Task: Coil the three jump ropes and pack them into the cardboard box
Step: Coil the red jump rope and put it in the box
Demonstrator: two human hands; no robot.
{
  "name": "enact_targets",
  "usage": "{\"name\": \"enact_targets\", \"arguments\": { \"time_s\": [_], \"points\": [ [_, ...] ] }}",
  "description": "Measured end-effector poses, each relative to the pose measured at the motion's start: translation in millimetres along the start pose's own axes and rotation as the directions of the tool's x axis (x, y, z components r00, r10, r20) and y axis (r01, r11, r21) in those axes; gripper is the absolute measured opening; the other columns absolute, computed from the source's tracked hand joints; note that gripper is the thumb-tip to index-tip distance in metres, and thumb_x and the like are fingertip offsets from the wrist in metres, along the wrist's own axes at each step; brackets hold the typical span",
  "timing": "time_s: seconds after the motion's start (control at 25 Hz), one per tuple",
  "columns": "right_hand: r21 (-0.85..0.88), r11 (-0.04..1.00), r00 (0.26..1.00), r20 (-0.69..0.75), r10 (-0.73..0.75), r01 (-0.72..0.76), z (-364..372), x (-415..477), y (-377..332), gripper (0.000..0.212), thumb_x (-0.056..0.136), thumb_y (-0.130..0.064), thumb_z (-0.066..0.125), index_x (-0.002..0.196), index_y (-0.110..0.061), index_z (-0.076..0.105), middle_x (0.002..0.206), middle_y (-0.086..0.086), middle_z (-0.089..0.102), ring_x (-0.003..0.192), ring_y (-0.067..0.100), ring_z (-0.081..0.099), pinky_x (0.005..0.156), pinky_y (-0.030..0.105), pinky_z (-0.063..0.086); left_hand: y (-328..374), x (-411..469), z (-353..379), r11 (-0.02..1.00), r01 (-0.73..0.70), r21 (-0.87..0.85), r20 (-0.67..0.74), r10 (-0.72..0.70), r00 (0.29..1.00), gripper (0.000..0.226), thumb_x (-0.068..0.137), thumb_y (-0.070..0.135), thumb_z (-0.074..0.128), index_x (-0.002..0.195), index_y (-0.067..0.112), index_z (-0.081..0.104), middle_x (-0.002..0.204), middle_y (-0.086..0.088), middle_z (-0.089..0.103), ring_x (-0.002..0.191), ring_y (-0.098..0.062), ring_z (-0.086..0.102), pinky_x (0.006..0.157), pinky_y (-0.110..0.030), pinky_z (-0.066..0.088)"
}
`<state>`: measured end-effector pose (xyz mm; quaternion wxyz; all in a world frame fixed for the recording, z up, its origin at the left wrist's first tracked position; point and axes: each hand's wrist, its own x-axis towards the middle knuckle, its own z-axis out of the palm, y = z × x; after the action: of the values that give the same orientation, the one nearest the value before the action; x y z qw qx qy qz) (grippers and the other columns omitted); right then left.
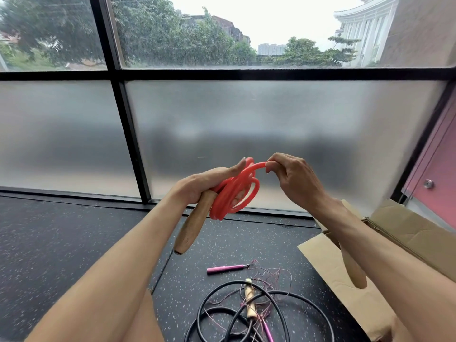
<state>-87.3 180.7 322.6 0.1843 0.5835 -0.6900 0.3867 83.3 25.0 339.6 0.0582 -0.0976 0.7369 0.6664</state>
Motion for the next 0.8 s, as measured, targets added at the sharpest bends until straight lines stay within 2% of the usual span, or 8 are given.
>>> {"name": "enact_targets", "arguments": {
  "time_s": [0.12, 0.2, 0.28, 0.4, 0.52, 0.6, 0.72, 0.8],
  "points": [
    [0.123, 0.987, 0.995, 0.015, 0.103, -0.104, -3, 1, -4, 0.040, 0.100, -0.044, 0.048, 0.079, -0.015, 0.064, 0.057, -0.012, 0.053, 0.052, 0.004, 0.049, 0.054, 0.029, 0.034, 4, -5, 5, 0.991, -0.011, -0.130, 0.107, 0.025, 0.994, 0.068, 0.077, 0.062, 0.074, 0.103, 0.003, 0.054, 0.072, -0.008, 0.054, 0.060, -0.019, 0.052, 0.065, -0.030, 0.049],
    [0.167, 0.963, 0.978, 0.033, 0.208, -0.211, -3, 1, -3, 0.052, 0.095, -0.058, 0.044, 0.078, -0.011, 0.058, 0.061, 0.001, 0.060, 0.054, 0.011, 0.051, 0.057, 0.033, 0.041, 3, -8, 7, 0.982, -0.026, -0.188, 0.134, 0.051, 0.990, 0.056, 0.089, 0.054, 0.064, 0.106, 0.002, 0.052, 0.071, -0.009, 0.052, 0.060, -0.019, 0.051, 0.065, -0.030, 0.047],
    [0.206, 0.933, 0.956, 0.050, 0.290, -0.294, -2, 0, 1, 0.054, 0.094, -0.062, 0.042, 0.079, -0.011, 0.051, 0.067, 0.013, 0.063, 0.058, 0.022, 0.052, 0.062, 0.037, 0.045, 3, -8, 10, 0.981, -0.047, -0.190, 0.118, 0.070, 0.991, 0.052, 0.097, 0.052, 0.052, 0.106, 0.000, 0.052, 0.072, -0.011, 0.051, 0.060, -0.021, 0.050, 0.066, -0.032, 0.045],
    [0.333, 0.873, 0.933, 0.075, 0.352, -0.356, 4, 0, 3, 0.055, 0.097, -0.063, 0.034, 0.079, -0.013, 0.050, 0.064, 0.004, 0.059, 0.055, 0.013, 0.053, 0.063, 0.036, 0.046, 7, -5, 17, 0.967, -0.105, -0.232, 0.094, 0.130, 0.987, 0.052, 0.099, 0.052, 0.046, 0.104, 0.000, 0.053, 0.072, -0.012, 0.048, 0.059, -0.021, 0.047, 0.064, -0.032, 0.043],
    [0.426, 0.817, 0.918, 0.106, 0.383, -0.390, 17, 0, 2, 0.057, 0.098, -0.066, 0.029, 0.079, -0.017, 0.051, 0.070, -0.004, 0.055, 0.062, 0.011, 0.052, 0.067, 0.035, 0.048, 12, -2, 21, 0.946, -0.161, -0.281, 0.088, 0.193, 0.977, 0.050, 0.098, 0.052, 0.046, 0.098, 0.002, 0.054, 0.070, -0.010, 0.049, 0.056, -0.019, 0.049, 0.062, -0.030, 0.045],
    [0.520, 0.716, 0.880, 0.192, 0.434, -0.466, 24, -1, -1, 0.066, 0.096, -0.069, 0.030, 0.097, -0.009, 0.056, 0.084, 0.008, 0.062, 0.076, 0.024, 0.066, 0.069, 0.045, 0.060, 13, -2, 20, 0.939, -0.183, -0.290, 0.056, 0.208, 0.977, 0.051, 0.099, 0.050, 0.042, 0.092, 0.002, 0.056, 0.069, -0.009, 0.050, 0.055, -0.019, 0.051, 0.060, -0.030, 0.047],
    [0.647, 0.487, 0.801, 0.373, 0.469, -0.586, 31, -7, -8, 0.068, 0.099, -0.062, 0.031, 0.122, -0.001, 0.049, 0.109, 0.023, 0.065, 0.096, 0.036, 0.072, 0.068, 0.054, 0.061, 14, -1, 17, 0.917, -0.259, -0.303, -0.029, 0.263, 0.964, 0.050, 0.097, 0.051, 0.042, 0.094, 0.003, 0.055, 0.067, -0.007, 0.051, 0.054, -0.019, 0.051, 0.059, -0.030, 0.049],
    [0.652, 0.403, 0.760, 0.475, 0.443, -0.642, 35, -12, -11, 0.066, 0.098, -0.064, 0.031, 0.121, -0.004, 0.050, 0.103, 0.021, 0.070, 0.092, 0.036, 0.073, 0.078, 0.059, 0.059, 16, -1, 15, 0.871, -0.344, -0.350, -0.103, 0.329, 0.939, 0.050, 0.092, 0.054, 0.048, 0.098, 0.005, 0.053, 0.068, -0.005, 0.052, 0.056, -0.018, 0.051, 0.062, -0.029, 0.049]
  ]
}}
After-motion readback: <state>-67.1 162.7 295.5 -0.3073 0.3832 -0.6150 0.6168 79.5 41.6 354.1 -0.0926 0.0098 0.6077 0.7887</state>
